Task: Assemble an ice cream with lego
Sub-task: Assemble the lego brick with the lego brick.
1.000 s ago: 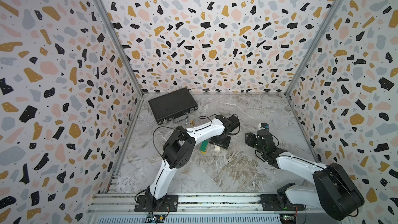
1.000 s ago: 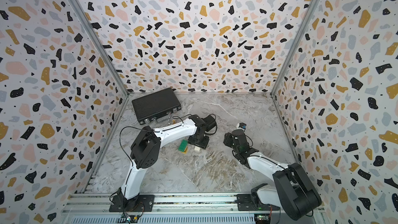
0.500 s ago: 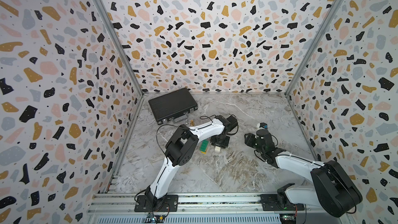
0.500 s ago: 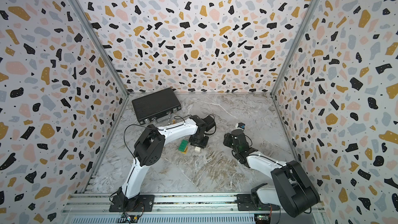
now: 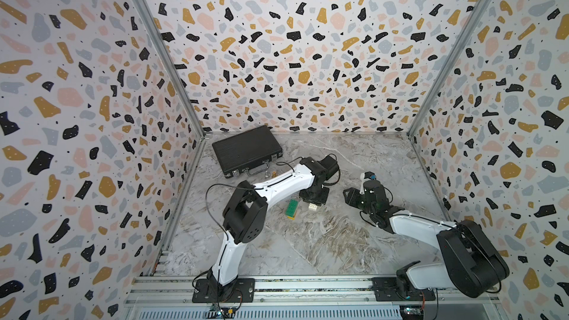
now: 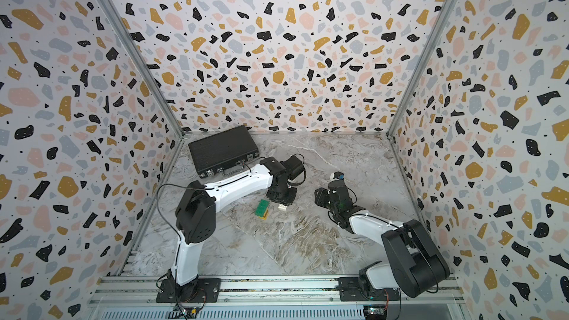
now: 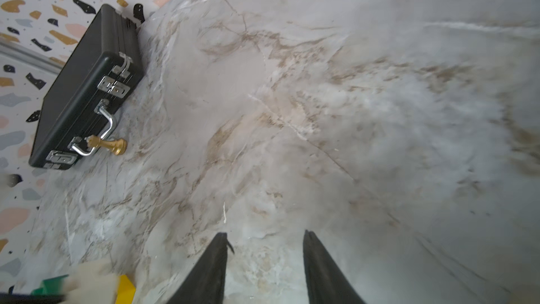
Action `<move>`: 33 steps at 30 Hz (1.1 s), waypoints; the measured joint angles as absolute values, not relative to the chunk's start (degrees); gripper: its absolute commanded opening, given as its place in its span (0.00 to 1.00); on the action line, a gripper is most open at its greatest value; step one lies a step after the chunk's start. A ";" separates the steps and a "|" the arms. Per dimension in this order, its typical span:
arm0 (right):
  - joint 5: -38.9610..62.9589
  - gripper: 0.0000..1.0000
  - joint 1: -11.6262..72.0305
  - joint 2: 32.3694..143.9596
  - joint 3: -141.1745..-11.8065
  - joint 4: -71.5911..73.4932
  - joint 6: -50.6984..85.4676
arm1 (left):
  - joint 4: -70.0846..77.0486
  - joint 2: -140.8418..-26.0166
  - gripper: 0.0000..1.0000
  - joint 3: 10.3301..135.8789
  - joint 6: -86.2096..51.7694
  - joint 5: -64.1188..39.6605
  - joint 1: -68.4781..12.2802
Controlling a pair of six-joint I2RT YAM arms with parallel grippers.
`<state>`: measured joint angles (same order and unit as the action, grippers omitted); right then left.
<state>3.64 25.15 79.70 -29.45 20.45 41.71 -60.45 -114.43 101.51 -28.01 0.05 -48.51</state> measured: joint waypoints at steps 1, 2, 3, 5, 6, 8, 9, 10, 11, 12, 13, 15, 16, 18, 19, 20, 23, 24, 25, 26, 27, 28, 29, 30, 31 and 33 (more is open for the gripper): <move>4.89 0.50 25.15 80.40 -29.91 20.73 41.54 | -61.47 -111.87 0.00 101.51 -27.55 0.34 -48.40; 6.74 0.51 25.15 81.43 -30.61 21.04 41.50 | -62.67 -109.19 0.00 101.51 -26.98 0.58 -48.25; 8.62 0.53 25.15 82.65 -31.46 21.45 41.45 | -63.94 -106.91 0.00 101.51 -26.52 0.62 -48.10; 12.27 0.57 25.15 84.79 -32.88 22.50 41.56 | -66.46 -103.31 0.00 101.49 -25.78 0.62 -47.48; 14.24 0.58 25.15 86.11 -33.58 23.49 41.87 | -67.64 -101.73 0.00 101.30 -25.34 0.64 -46.92; 17.98 0.62 25.15 88.44 -34.41 25.89 42.74 | -69.65 -99.70 0.00 100.33 -24.60 0.69 -45.80; 20.08 0.65 25.15 89.76 -34.72 27.38 43.42 | -70.52 -98.98 0.00 99.53 -24.36 0.78 -45.34; 21.74 0.67 25.15 90.78 -34.89 28.60 44.01 | -71.26 -98.56 0.00 98.70 -24.05 0.86 -44.93; 23.79 0.68 25.15 92.18 -35.09 30.28 44.91 | -72.01 -98.21 0.00 97.51 -23.62 0.95 -44.29; 25.54 0.69 25.15 93.34 -35.14 31.92 45.82 | -72.42 -98.00 0.00 96.12 -23.27 0.91 -43.64; 27.20 0.69 25.15 94.56 -35.16 33.61 46.63 | -72.49 -97.89 0.00 94.87 -23.07 0.80 -43.07; 30.41 0.69 25.15 97.12 -35.22 37.41 48.90 | -72.36 -97.73 0.00 91.94 -22.68 0.01 -41.76; 31.57 0.68 25.15 98.13 -35.29 39.13 49.91 | -72.07 -97.71 0.00 90.67 -22.52 -0.43 -41.12; 34.20 0.66 25.15 100.68 -35.79 43.00 52.53 | -71.37 -97.73 0.00 88.62 -22.13 -1.65 -40.21; 35.46 0.66 25.15 101.89 -36.10 44.95 53.84 | -71.05 -97.73 0.00 88.12 -22.00 -2.24 -39.86; 36.62 0.66 25.15 103.02 -36.42 46.96 55.20 | -70.37 -97.73 0.00 87.72 -21.82 -2.68 -39.53; 39.72 0.65 25.36 106.00 -37.26 52.51 59.20 | -68.62 -97.73 0.00 87.55 -21.63 -4.08 -39.18; 40.47 0.65 25.39 106.61 -37.45 53.71 60.14 | -68.14 -97.73 0.00 87.55 -21.61 -4.45 -39.03; 41.30 0.65 25.52 107.18 -37.78 54.76 61.01 | -67.46 -97.73 0.00 87.48 -21.58 -5.08 -38.79; 41.98 0.65 25.71 107.57 -38.06 55.42 61.63 | -66.81 -97.76 0.00 87.33 -21.61 -5.67 -38.61; 42.48 0.65 25.98 107.68 -38.33 55.64 61.82 | -66.32 -97.82 0.00 87.18 -21.61 -6.22 -38.44; 42.98 0.64 26.44 107.70 -38.72 55.61 61.95 | -65.84 -98.00 0.00 87.02 -21.61 -6.81 -38.19; 43.48 0.64 27.03 107.68 -39.20 55.42 61.87 | -65.49 -98.26 0.00 86.96 -21.58 -7.18 -37.91; 43.88 0.64 27.57 107.63 -39.75 54.87 61.69 | -65.23 -98.65 0.00 86.94 -21.56 -7.51 -37.87; 44.18 0.64 28.29 107.61 -40.45 54.04 61.19 | -64.93 -99.11 0.00 86.94 -21.41 -7.75 -37.78; 44.38 0.63 29.39 107.39 -41.28 52.36 60.01 | -64.10 -99.90 0.00 86.80 -20.67 -8.05 -37.54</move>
<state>44.38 29.39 107.39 -41.28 52.36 60.01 -64.10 -99.90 86.80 -20.67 -8.05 -37.54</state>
